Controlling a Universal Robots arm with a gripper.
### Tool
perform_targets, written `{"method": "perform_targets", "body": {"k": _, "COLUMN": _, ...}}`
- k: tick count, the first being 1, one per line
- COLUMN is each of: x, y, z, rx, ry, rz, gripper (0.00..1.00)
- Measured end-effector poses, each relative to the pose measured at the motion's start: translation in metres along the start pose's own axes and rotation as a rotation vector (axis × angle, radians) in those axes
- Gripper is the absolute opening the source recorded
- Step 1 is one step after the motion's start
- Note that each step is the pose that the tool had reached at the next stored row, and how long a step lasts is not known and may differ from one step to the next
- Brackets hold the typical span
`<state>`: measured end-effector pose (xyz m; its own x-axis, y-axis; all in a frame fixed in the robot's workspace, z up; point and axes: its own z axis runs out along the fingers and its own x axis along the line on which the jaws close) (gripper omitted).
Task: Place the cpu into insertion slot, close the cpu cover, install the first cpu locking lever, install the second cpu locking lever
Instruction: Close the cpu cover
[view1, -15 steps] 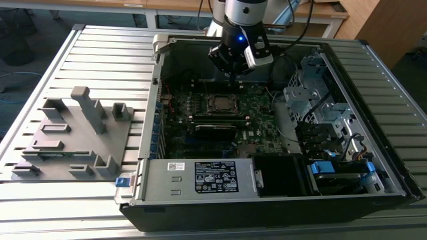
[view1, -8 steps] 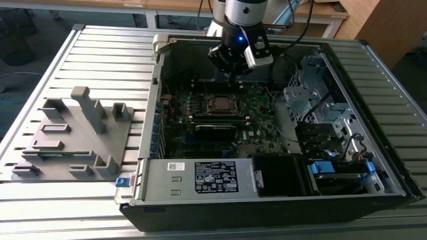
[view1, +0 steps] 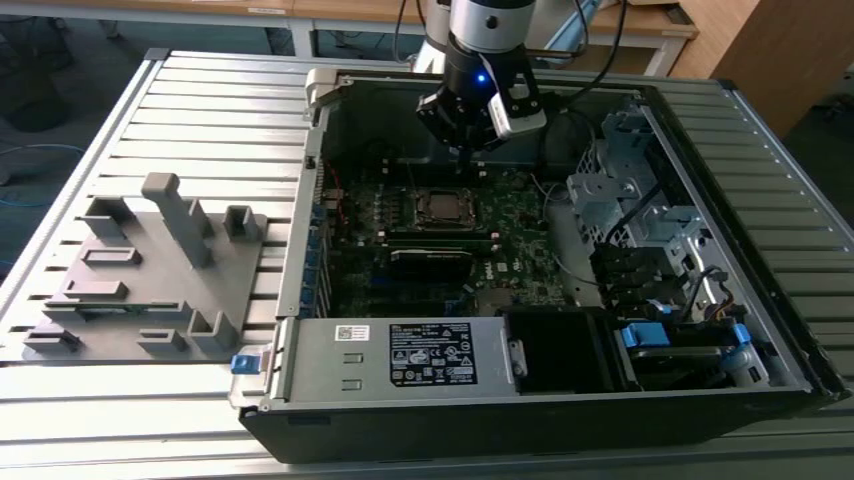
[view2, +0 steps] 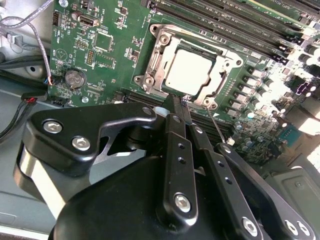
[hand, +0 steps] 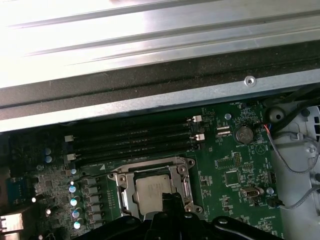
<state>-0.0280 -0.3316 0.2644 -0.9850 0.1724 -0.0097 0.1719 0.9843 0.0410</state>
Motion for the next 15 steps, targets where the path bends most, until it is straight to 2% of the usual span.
{"method": "perform_targets", "body": {"k": 15, "x": 0.0, "y": -0.0002, "z": 0.0033, "rx": 0.0002, "ry": 0.0001, "rz": 0.0, "gripper": 0.1}}
